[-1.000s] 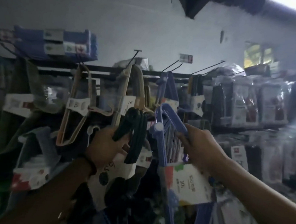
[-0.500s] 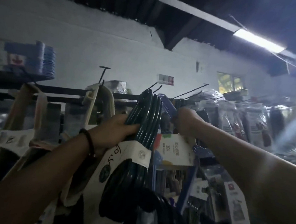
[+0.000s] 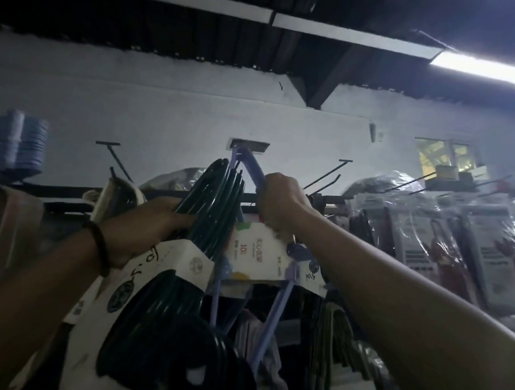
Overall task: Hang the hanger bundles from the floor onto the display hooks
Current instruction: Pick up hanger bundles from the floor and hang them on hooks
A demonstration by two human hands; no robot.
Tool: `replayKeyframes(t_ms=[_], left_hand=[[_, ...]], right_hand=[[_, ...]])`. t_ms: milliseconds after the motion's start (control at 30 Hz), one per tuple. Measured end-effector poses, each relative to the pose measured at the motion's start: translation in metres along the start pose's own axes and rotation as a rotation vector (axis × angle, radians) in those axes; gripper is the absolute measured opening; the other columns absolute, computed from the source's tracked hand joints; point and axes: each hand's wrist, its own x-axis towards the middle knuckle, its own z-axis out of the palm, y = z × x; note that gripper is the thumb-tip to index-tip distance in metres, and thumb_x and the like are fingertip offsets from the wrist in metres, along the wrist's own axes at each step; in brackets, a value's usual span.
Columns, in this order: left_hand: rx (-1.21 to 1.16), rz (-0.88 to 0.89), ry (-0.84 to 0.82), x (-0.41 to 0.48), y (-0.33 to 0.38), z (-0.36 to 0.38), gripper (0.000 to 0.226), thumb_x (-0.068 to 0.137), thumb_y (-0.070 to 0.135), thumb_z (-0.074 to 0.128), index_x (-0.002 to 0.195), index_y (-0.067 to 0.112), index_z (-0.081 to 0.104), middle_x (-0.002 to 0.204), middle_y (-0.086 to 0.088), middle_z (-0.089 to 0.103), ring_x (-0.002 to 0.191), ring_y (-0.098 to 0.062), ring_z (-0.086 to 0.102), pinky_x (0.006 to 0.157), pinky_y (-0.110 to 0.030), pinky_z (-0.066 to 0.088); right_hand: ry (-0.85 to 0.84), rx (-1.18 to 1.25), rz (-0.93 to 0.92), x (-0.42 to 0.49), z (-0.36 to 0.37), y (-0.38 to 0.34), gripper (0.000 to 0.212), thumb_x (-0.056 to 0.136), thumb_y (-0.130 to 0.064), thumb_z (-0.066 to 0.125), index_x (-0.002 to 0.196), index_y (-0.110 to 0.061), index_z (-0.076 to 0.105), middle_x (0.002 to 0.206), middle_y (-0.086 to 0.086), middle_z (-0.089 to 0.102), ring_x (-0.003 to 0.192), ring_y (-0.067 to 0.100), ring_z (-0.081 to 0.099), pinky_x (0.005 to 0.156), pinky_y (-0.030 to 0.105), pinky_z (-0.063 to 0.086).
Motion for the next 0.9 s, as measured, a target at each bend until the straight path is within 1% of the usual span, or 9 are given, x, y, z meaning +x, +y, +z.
replayKeyframes(t_ms=[133, 200, 300, 400, 500, 567, 667, 767, 900], left_hand=[[0.07, -0.099, 0.103, 0.009, 0.003, 0.007, 0.017, 0.096, 0.015, 0.07, 0.099, 0.019, 0.085, 0.105, -0.011, 0.082, 0.09, -0.025, 0.08, 0.071, -0.03, 0.062], [0.083, -0.138, 0.106, 0.013, 0.006, 0.013, 0.016, 0.091, 0.019, 0.074, 0.102, 0.02, 0.085, 0.105, -0.008, 0.083, 0.092, -0.025, 0.081, 0.073, -0.031, 0.063], [0.149, -0.21, 0.139, 0.017, 0.001, 0.022, 0.017, 0.097, 0.022, 0.073, 0.109, 0.016, 0.083, 0.106, -0.006, 0.083, 0.099, -0.029, 0.079, 0.093, -0.045, 0.061], [0.229, -0.272, 0.174, 0.016, -0.01, 0.021, 0.013, 0.094, 0.029, 0.076, 0.093, 0.021, 0.085, 0.096, -0.002, 0.083, 0.089, -0.023, 0.08, 0.092, -0.044, 0.059], [0.252, -0.283, 0.24, 0.01, -0.022, 0.015, 0.01, 0.094, 0.024, 0.077, 0.091, 0.019, 0.085, 0.094, -0.004, 0.083, 0.094, -0.028, 0.079, 0.099, -0.049, 0.057], [0.268, -0.287, 0.281, 0.004, -0.027, 0.009, 0.013, 0.096, 0.029, 0.075, 0.089, 0.022, 0.084, 0.09, -0.004, 0.083, 0.09, -0.028, 0.079, 0.095, -0.047, 0.058], [0.237, -0.294, 0.347, -0.002, -0.034, -0.001, 0.018, 0.097, 0.034, 0.074, 0.082, 0.031, 0.084, 0.081, -0.004, 0.082, 0.071, -0.02, 0.079, 0.074, -0.038, 0.058], [0.189, -0.304, 0.411, 0.0, -0.038, -0.001, 0.017, 0.096, 0.036, 0.076, 0.082, 0.031, 0.083, 0.083, -0.012, 0.081, 0.084, -0.036, 0.079, 0.089, -0.057, 0.061], [0.127, -0.269, 0.476, 0.018, -0.039, 0.022, 0.019, 0.09, 0.037, 0.076, 0.08, 0.022, 0.082, 0.082, -0.018, 0.079, 0.085, -0.042, 0.075, 0.095, -0.065, 0.056]], right_hand=[[0.129, 0.083, 0.021, 0.007, 0.02, 0.004, 0.008, 0.101, -0.02, 0.065, 0.103, -0.016, 0.06, 0.078, 0.001, 0.059, 0.061, 0.016, 0.061, 0.044, 0.028, 0.043], [0.137, 0.136, 0.048, 0.006, 0.036, 0.007, 0.01, 0.1, -0.017, 0.066, 0.108, -0.013, 0.063, 0.078, 0.003, 0.061, 0.062, 0.017, 0.063, 0.044, 0.028, 0.045], [0.096, 0.168, 0.099, 0.009, 0.065, 0.011, 0.014, 0.1, -0.014, 0.066, 0.112, -0.008, 0.065, 0.076, 0.003, 0.06, 0.06, 0.015, 0.061, 0.043, 0.027, 0.044], [0.049, 0.165, 0.097, 0.024, 0.09, 0.013, 0.018, 0.103, -0.017, 0.065, 0.116, -0.005, 0.062, 0.076, 0.004, 0.058, 0.057, 0.012, 0.059, 0.043, 0.023, 0.041], [0.002, 0.05, 0.009, 0.037, 0.114, 0.011, 0.027, 0.103, -0.017, 0.063, 0.124, -0.001, 0.056, 0.077, 0.004, 0.051, 0.058, 0.009, 0.052, 0.048, 0.02, 0.037], [-0.093, 0.01, -0.024, 0.046, 0.125, 0.01, 0.031, 0.103, -0.016, 0.061, 0.13, -0.001, 0.055, 0.089, 0.007, 0.058, 0.065, 0.012, 0.055, 0.056, 0.024, 0.043], [-0.415, -0.016, 0.039, 0.056, 0.118, 0.017, 0.031, 0.101, -0.016, 0.065, 0.128, -0.003, 0.058, 0.093, 0.013, 0.065, 0.073, 0.022, 0.068, 0.063, 0.034, 0.058], [-0.654, 0.113, 0.113, 0.058, 0.102, 0.034, 0.027, 0.103, -0.013, 0.062, 0.127, -0.003, 0.057, 0.099, 0.023, 0.072, 0.076, 0.035, 0.078, 0.062, 0.041, 0.066], [-0.635, 0.219, 0.09, 0.053, 0.073, 0.046, 0.047, 0.11, -0.041, 0.046, 0.12, 0.001, 0.065, 0.098, 0.025, 0.074, 0.07, 0.035, 0.079, 0.061, 0.041, 0.065]])
